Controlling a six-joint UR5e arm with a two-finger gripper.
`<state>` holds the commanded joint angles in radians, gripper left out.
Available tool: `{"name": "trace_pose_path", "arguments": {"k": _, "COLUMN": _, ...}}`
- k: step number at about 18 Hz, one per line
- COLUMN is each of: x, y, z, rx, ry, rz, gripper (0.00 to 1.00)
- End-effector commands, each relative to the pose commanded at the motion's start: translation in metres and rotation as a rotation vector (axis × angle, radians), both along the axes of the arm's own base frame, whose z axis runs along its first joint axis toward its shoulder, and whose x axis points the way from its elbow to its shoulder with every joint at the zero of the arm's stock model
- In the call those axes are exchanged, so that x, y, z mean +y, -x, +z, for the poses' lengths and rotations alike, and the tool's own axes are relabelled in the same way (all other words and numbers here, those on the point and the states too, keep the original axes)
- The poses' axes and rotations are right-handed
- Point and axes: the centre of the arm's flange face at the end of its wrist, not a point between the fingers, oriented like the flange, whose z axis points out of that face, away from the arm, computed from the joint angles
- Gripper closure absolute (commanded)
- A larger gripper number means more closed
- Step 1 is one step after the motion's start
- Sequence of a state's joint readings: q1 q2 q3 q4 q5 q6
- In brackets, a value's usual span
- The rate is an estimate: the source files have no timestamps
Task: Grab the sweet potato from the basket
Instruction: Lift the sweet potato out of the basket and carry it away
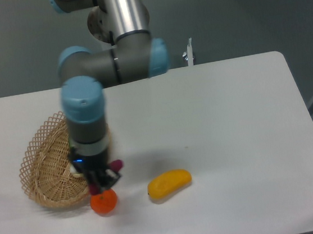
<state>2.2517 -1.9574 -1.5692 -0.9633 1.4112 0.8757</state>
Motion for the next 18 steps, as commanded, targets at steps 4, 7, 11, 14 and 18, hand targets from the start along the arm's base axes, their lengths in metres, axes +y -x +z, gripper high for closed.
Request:
{"name": "trace_pose_path", "arguments": {"k": 4, "x": -0.03, "y": 0.051, "z": 0.002, "rx": 0.009, "ry": 0.002, "rz": 0.064, "gripper": 0.88}}
{"name": "trace_pose_path", "arguments": {"k": 7, "x": -0.049, "y": 0.079, "z": 0.001, "rx": 0.012, "ry": 0.013, "rz": 0.077, "gripper": 0.88}}
{"name": "trace_pose_path", "arguments": {"k": 11, "x": -0.081, "y": 0.121, "z": 0.002, "rx": 0.077, "ry": 0.068, "rz": 0.067, "gripper": 0.88}}
{"name": "trace_pose_path", "arguments": {"k": 14, "x": -0.101, "y": 0.147, "z": 0.003, "rx": 0.102, "ry": 0.079, "rz": 0.035, "gripper": 0.88}}
{"name": "trace_pose_path", "arguments": {"k": 18, "x": -0.125, "y": 0.173, "z": 0.003, "rx": 0.119, "ry": 0.095, "rz": -0.007, "gripper": 0.88}}
